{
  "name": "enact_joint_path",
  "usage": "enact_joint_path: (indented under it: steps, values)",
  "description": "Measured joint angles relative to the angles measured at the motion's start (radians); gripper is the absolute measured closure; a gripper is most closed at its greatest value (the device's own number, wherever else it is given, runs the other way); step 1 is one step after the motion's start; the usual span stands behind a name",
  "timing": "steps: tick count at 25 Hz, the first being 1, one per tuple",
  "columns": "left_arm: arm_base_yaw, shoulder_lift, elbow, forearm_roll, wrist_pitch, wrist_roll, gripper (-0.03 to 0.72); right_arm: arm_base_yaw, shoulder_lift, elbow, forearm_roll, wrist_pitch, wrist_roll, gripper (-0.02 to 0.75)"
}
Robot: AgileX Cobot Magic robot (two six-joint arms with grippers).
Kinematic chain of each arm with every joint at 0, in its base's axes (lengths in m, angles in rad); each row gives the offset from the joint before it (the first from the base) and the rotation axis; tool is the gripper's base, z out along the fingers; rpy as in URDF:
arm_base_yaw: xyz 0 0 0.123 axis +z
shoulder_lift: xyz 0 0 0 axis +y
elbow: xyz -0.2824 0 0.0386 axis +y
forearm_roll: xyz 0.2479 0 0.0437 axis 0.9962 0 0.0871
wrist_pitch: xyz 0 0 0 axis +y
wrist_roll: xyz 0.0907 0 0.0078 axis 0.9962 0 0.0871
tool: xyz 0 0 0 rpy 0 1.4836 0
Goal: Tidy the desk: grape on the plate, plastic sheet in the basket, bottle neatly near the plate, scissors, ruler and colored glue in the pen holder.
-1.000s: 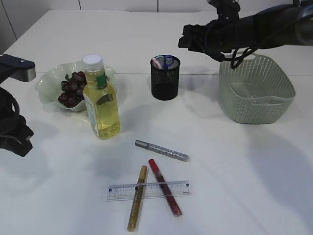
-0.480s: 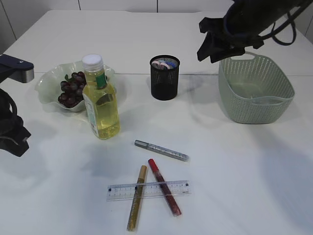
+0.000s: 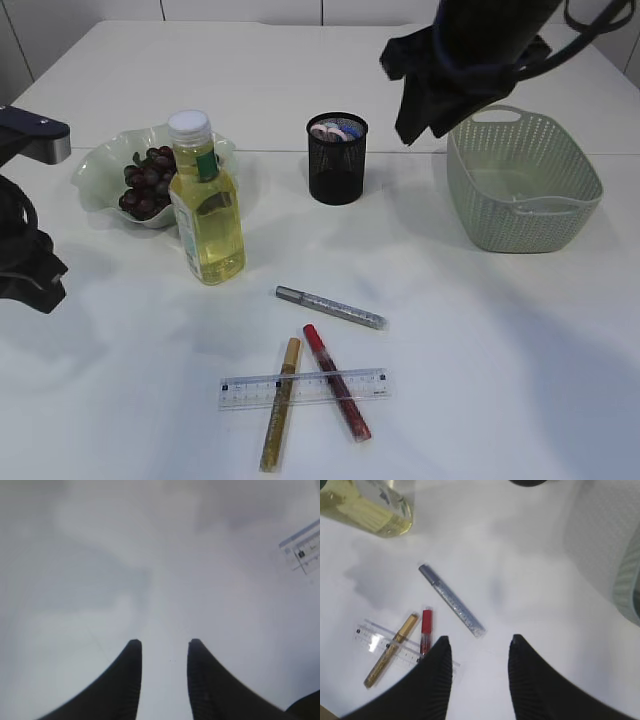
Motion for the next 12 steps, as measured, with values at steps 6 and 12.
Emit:
enact_joint_path:
  steps: [6,12]
  values:
    - [0.002,0.0,0.001,0.0,-0.067,-0.044,0.339,0.168,0.0,0.109,-0.044,0.004,-0.027,0.424]
    - [0.002,0.0,0.001,0.0,-0.069,-0.05,0.317,0.261,0.0,0.315,-0.037,0.004,-0.163,0.424]
